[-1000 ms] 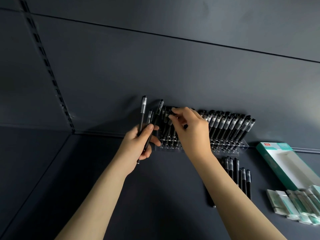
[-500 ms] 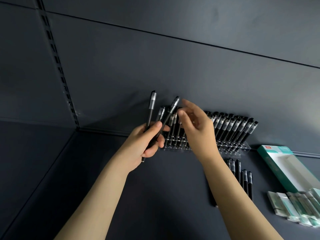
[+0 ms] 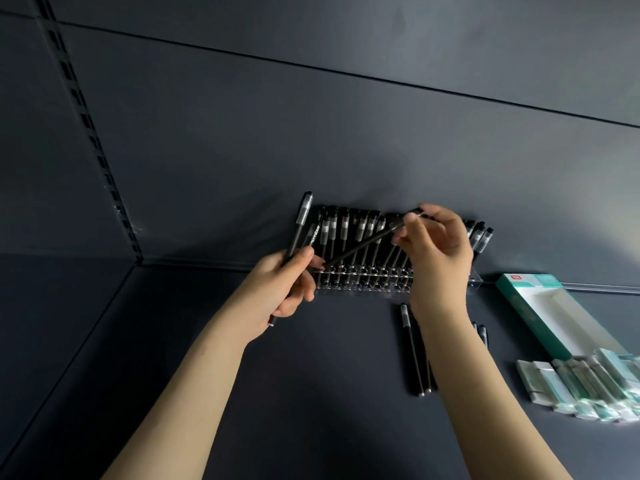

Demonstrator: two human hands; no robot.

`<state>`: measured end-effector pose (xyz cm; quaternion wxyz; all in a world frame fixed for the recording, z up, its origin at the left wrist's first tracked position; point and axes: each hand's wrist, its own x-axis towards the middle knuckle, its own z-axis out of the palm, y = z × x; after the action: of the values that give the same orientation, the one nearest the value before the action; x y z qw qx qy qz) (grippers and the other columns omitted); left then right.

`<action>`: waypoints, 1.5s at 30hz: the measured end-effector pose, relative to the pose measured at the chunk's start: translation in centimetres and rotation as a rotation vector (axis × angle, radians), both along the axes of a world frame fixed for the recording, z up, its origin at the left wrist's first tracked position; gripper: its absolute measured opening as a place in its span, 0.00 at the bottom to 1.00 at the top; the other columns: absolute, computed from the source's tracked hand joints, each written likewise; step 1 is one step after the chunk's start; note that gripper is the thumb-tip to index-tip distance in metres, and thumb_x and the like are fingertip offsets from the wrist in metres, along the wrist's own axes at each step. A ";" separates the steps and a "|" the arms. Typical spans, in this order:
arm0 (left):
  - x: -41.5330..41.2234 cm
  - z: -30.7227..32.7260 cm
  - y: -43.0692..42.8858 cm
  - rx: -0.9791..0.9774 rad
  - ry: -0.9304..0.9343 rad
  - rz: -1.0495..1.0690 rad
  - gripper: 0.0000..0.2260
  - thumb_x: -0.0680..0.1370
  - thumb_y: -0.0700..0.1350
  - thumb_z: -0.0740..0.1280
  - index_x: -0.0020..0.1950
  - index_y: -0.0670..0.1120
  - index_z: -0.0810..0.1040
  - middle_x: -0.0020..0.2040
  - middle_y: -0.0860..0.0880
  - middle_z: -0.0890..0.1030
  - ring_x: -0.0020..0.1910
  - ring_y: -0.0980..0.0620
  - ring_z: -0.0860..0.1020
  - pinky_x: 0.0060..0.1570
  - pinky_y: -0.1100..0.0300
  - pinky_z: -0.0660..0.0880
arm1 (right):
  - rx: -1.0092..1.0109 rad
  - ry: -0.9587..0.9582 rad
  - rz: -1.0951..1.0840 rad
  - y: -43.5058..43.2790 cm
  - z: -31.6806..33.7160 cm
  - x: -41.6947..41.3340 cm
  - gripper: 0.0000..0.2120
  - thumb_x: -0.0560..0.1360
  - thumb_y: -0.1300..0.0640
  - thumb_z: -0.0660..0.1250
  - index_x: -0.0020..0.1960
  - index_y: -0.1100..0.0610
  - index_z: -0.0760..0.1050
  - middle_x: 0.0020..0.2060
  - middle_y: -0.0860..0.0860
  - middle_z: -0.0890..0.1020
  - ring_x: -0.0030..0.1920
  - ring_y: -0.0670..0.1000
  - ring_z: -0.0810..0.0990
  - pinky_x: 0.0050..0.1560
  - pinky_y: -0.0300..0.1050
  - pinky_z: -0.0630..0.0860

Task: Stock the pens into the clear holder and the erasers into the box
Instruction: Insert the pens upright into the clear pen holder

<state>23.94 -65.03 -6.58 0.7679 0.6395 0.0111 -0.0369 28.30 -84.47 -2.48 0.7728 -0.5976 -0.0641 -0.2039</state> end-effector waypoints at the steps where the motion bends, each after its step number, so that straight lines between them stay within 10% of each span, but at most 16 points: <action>1: 0.1 0.0 0.1 0.002 0.002 0.014 0.15 0.83 0.52 0.59 0.55 0.40 0.75 0.29 0.46 0.75 0.19 0.56 0.59 0.19 0.66 0.54 | -0.035 -0.028 -0.068 -0.4 -0.1 0.0 0.06 0.78 0.64 0.68 0.53 0.56 0.75 0.37 0.51 0.81 0.38 0.49 0.80 0.48 0.45 0.79; 10: 0.5 0.1 0.1 -0.065 0.039 0.073 0.08 0.84 0.45 0.56 0.55 0.40 0.70 0.29 0.46 0.75 0.19 0.56 0.59 0.20 0.66 0.54 | -0.385 -0.226 -0.167 0.7 -0.7 -0.2 0.11 0.77 0.62 0.70 0.51 0.47 0.74 0.42 0.45 0.81 0.43 0.47 0.82 0.46 0.39 0.76; 27: 0.6 0.1 0.7 -0.097 -0.064 0.090 0.08 0.84 0.43 0.57 0.55 0.42 0.75 0.33 0.47 0.75 0.22 0.56 0.62 0.20 0.66 0.54 | -0.944 -0.421 -0.169 3.3 -3.4 2.0 0.11 0.78 0.61 0.69 0.60 0.61 0.80 0.46 0.50 0.81 0.40 0.47 0.79 0.43 0.42 0.79; 34: 0.2 0.3 0.3 -0.094 -0.078 0.004 0.10 0.84 0.45 0.58 0.57 0.41 0.76 0.33 0.46 0.76 0.23 0.56 0.60 0.22 0.64 0.53 | -0.815 -0.324 -0.054 3.1 -2.4 0.8 0.16 0.79 0.59 0.67 0.67 0.58 0.76 0.47 0.48 0.80 0.41 0.43 0.78 0.43 0.31 0.73; 45: -0.6 0.3 -1.6 -0.055 -0.061 -0.168 0.14 0.83 0.49 0.57 0.56 0.39 0.74 0.33 0.45 0.78 0.23 0.55 0.61 0.22 0.63 0.55 | -0.104 0.107 0.401 1.4 -1.1 -0.8 0.07 0.77 0.66 0.67 0.52 0.57 0.75 0.40 0.50 0.81 0.45 0.49 0.81 0.50 0.42 0.77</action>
<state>23.33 -66.60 -6.24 0.7793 0.6176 -0.0671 -0.0820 27.48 -83.12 -3.57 0.7685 -0.6217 -0.1509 -0.0105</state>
